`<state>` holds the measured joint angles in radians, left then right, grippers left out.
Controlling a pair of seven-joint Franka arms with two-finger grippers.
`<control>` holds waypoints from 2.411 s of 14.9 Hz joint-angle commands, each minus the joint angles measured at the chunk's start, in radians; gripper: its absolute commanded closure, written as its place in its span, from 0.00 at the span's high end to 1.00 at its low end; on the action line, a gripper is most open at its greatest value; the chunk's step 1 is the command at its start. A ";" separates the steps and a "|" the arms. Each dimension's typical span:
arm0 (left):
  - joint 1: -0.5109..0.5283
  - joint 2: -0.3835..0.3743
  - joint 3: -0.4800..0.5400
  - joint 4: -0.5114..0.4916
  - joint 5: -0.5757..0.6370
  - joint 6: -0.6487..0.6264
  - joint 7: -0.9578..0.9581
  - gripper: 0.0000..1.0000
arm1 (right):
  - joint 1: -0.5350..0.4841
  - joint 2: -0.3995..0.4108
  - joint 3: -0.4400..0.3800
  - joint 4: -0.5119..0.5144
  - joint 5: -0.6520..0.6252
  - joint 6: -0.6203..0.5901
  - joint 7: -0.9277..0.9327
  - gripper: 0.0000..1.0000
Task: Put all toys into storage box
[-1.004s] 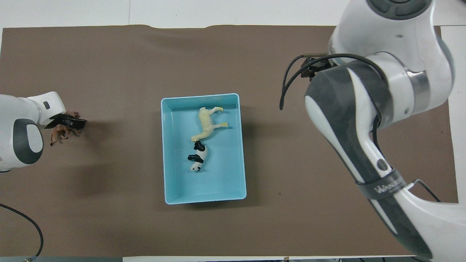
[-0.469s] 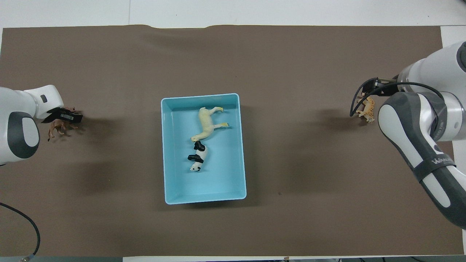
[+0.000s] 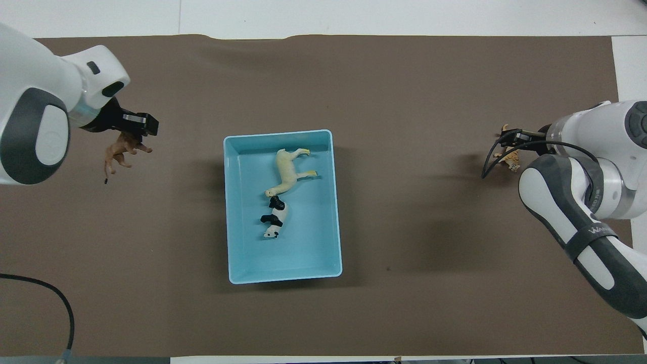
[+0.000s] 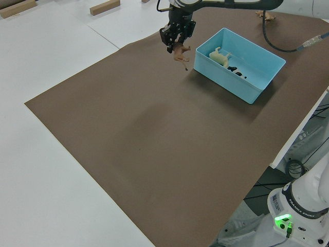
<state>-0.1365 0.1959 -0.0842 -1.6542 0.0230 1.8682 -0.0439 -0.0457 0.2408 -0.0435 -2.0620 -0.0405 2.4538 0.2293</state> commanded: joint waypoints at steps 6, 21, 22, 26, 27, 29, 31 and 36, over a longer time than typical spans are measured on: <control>-0.250 -0.145 0.018 -0.303 0.005 0.136 -0.485 0.00 | -0.014 0.097 0.017 -0.006 0.021 0.142 -0.054 1.00; -0.328 -0.216 0.020 -0.418 0.005 0.183 -0.758 1.00 | -0.006 0.083 0.027 0.101 0.030 -0.065 -0.061 0.00; -0.324 -0.219 0.021 -0.404 0.005 0.172 -0.755 1.00 | -0.005 0.075 0.037 0.155 0.030 -0.156 -0.061 0.00; -0.203 -0.279 0.031 -0.305 0.011 0.025 -0.600 1.00 | 0.030 0.055 0.112 0.374 0.031 -0.451 -0.010 0.00; -0.165 -0.292 0.032 -0.270 0.011 -0.039 -0.505 1.00 | 0.077 0.058 0.113 0.438 0.030 -0.520 0.051 0.00; -0.105 -0.303 0.034 -0.178 0.011 -0.191 -0.353 1.00 | 0.231 0.104 0.111 0.578 0.018 -0.596 0.230 0.00; -0.019 -0.305 0.034 -0.077 0.011 -0.323 -0.155 1.00 | 0.358 0.120 0.111 0.606 0.025 -0.575 0.348 0.00; 0.081 -0.305 0.037 0.004 0.005 -0.377 0.074 1.00 | 0.660 0.256 0.103 0.620 -0.016 -0.393 0.671 0.00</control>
<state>-0.0760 -0.1317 -0.0377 -1.6909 0.0268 1.5134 -0.0214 0.5377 0.3886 0.0716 -1.4873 -0.0267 1.9894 0.7979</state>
